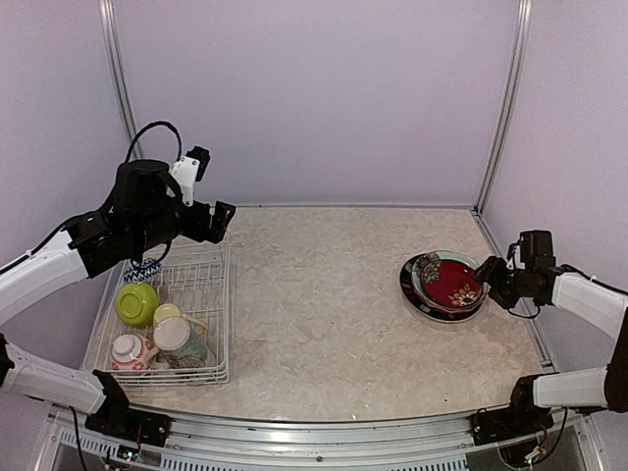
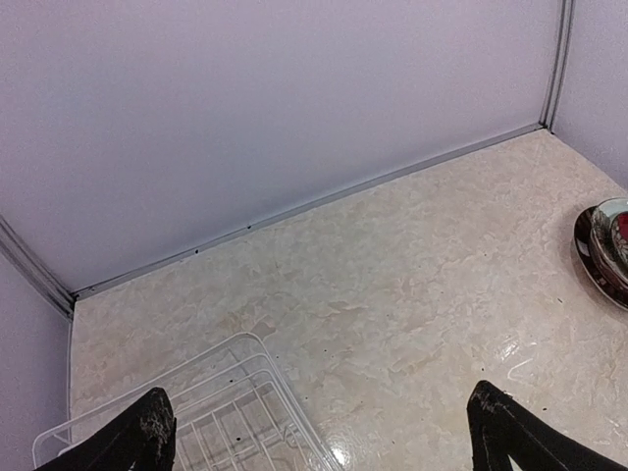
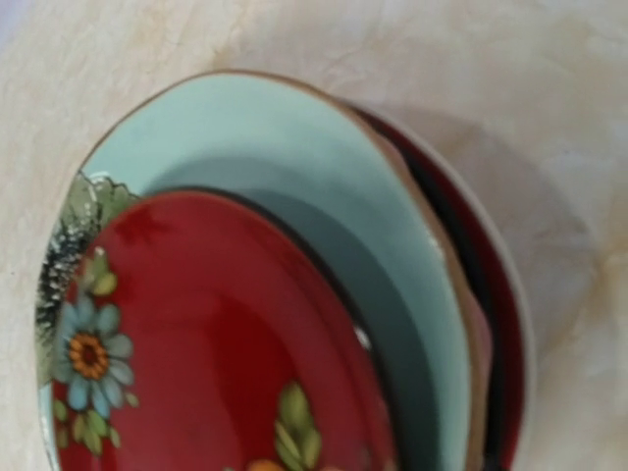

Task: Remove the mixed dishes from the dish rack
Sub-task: Place the plate with another plate, then grab the cup from the dish rack.

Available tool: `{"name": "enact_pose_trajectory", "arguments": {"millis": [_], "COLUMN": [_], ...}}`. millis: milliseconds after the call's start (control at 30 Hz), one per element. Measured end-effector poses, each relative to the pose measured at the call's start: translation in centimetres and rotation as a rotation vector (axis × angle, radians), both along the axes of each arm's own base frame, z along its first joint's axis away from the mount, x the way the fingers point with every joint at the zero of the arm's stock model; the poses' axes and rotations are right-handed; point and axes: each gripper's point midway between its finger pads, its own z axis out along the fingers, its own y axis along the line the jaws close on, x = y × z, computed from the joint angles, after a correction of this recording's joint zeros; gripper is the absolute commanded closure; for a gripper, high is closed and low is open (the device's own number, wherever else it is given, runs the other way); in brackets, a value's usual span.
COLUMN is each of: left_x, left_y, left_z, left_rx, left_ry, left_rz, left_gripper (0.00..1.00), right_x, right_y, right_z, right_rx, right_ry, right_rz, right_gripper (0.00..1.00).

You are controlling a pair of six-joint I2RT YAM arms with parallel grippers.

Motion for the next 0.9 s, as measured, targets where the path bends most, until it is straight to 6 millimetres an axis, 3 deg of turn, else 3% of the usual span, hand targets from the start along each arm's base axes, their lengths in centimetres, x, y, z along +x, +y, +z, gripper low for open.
{"name": "enact_pose_trajectory", "arguments": {"millis": [200,467,700,900], "left_x": [0.0,0.1,0.5,0.0], "left_y": [0.0,-0.4,-0.7,1.2], "left_z": [0.0,-0.4,-0.9,-0.2], "left_rx": [0.000,-0.011,-0.026,-0.123], "left_ry": [0.002,0.030,0.080,0.198], "left_rz": [-0.003,-0.007,0.010,0.088], "left_gripper": [0.01,0.01,0.01,0.01], "right_x": [-0.6,-1.1,-1.3,-0.6], "right_y": [-0.1,-0.1,0.2,1.5], "right_z": [-0.3,1.3,1.4,2.7], "right_rx": [-0.012,-0.030,-0.038,-0.044], "right_ry": [0.024,-0.021,-0.020,-0.055], "right_rz": [0.000,0.016,0.043,0.091], "right_gripper": [0.29,0.20,0.14,0.11]}}
